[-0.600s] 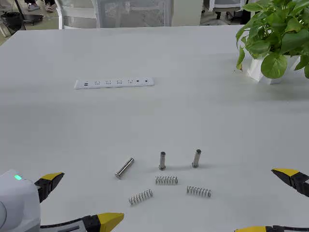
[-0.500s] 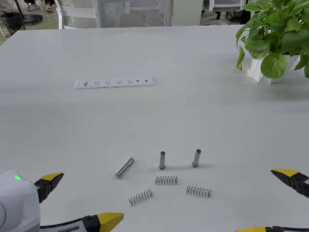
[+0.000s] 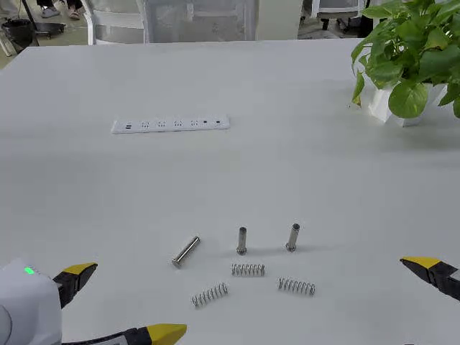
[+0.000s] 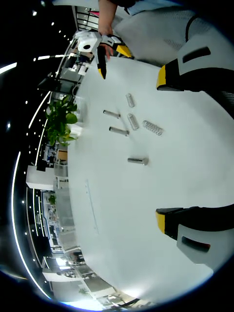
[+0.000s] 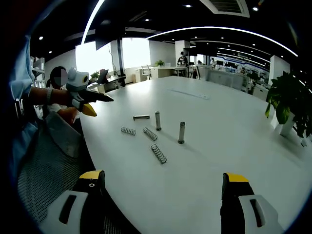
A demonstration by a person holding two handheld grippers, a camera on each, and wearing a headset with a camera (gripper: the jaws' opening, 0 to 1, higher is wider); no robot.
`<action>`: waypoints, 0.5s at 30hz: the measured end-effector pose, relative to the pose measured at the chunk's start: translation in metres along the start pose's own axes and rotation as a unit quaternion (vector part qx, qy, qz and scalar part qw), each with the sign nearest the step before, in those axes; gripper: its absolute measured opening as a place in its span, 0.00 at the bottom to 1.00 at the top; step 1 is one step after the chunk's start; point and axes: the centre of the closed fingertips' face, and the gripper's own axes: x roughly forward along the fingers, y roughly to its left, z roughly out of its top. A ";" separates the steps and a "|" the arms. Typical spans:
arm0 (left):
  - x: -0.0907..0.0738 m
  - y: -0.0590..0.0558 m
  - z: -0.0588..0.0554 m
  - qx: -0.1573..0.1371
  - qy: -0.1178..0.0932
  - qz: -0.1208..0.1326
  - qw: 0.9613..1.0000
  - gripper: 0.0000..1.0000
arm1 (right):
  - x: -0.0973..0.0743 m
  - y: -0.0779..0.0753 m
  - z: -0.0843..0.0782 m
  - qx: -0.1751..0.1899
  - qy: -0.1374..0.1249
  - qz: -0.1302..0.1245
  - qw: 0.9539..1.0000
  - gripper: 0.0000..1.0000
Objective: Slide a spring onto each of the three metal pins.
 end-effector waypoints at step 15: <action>0.009 0.010 0.003 0.032 0.023 -0.009 0.999 0.99 | 0.005 0.002 -0.006 0.003 0.015 0.010 1.000 0.99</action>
